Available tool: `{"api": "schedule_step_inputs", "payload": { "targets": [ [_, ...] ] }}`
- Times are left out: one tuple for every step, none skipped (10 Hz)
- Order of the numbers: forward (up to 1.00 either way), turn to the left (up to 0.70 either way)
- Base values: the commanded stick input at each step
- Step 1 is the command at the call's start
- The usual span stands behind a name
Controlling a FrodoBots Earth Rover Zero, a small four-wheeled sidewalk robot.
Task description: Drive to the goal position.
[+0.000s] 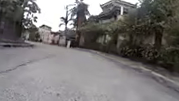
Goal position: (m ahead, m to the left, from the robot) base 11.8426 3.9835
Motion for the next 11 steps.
{"api": "schedule_step_inputs", "payload": {
  "targets": [
    [1.0, 0.0],
    [1.0, 0.0],
    [1.0, 0.0],
    [1.0, 0.0],
    [1.0, 0.0],
    [1.0, 0.0],
    [1.0, 0.0],
    [1.0, 0.0],
    [1.0, 0.0],
    [1.0, 0.0],
    [1.0, 0.0]
  ]
}}
